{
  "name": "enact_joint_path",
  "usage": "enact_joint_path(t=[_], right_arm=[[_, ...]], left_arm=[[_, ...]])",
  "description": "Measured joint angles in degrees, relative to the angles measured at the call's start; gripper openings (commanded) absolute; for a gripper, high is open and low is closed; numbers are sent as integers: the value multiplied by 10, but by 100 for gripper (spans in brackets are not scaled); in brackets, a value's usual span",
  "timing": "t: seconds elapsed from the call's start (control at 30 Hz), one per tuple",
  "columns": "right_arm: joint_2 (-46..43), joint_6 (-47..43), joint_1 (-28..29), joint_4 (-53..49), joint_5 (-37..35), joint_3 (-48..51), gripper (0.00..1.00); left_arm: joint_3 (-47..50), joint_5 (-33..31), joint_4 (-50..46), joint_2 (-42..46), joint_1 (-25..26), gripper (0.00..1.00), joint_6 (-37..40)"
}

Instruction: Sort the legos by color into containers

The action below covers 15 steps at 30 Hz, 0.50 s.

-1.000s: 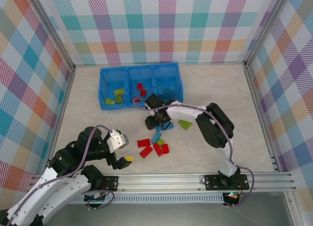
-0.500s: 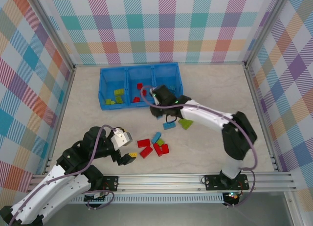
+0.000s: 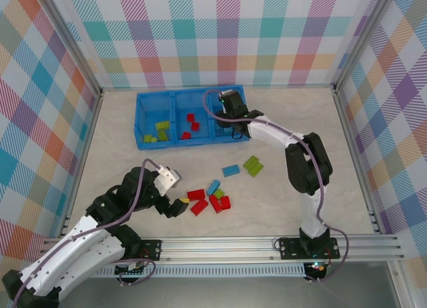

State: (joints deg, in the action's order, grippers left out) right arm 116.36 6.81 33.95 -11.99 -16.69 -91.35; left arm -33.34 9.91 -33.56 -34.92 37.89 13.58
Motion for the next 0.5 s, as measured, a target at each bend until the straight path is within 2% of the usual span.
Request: enact_joint_path(t=[0.17, 0.27, 0.37, 0.5], right_arm=[[-16, -5, 0, -10, 3, -14, 52], [-68, -1, 0, -23, 17, 7, 57], [-184, 7, 0, -30, 56, 84, 67], [-367, 19, 0, -60, 138, 173, 82]], left_arm=[[-7, -2, 1, -19, -14, 100, -17], [-14, -1, -2, -32, -15, 100, -30], [-39, -1, -12, -62, -15, 100, -73], [-89, -17, -11, -125, -7, 100, -187]])
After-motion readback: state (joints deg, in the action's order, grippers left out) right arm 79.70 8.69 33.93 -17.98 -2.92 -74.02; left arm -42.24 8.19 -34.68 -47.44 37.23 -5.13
